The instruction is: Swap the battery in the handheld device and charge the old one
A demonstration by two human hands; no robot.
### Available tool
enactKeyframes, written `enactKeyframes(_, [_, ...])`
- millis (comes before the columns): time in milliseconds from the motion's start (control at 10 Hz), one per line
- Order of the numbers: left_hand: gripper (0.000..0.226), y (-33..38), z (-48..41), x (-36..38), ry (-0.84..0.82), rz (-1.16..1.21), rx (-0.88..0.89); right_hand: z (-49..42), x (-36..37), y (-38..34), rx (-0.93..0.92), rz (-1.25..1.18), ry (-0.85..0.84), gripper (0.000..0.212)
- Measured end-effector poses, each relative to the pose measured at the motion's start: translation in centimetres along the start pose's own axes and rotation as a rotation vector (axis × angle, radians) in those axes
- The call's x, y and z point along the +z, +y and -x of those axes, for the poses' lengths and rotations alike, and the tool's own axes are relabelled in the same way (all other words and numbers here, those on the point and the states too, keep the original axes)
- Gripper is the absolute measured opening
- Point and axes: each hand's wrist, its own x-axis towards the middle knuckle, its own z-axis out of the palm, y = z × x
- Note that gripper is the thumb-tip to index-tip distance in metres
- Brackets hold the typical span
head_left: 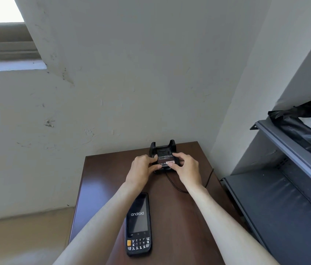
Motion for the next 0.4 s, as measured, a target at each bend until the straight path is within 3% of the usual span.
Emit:
enactKeyframes(300, [0.054, 1.2, 1.7, -1.7, 0.005, -0.038, -0.061, 1.1, -2.4, -1.6, 0.068, -0.001, -0.031, 0.036])
enactKeyframes(400, [0.044, 1.1, 2.8, -3.1, 0.044, 0.014, -0.136, 2.5, -3.8, -2.3, 0.079, -0.027, -0.026, 0.030])
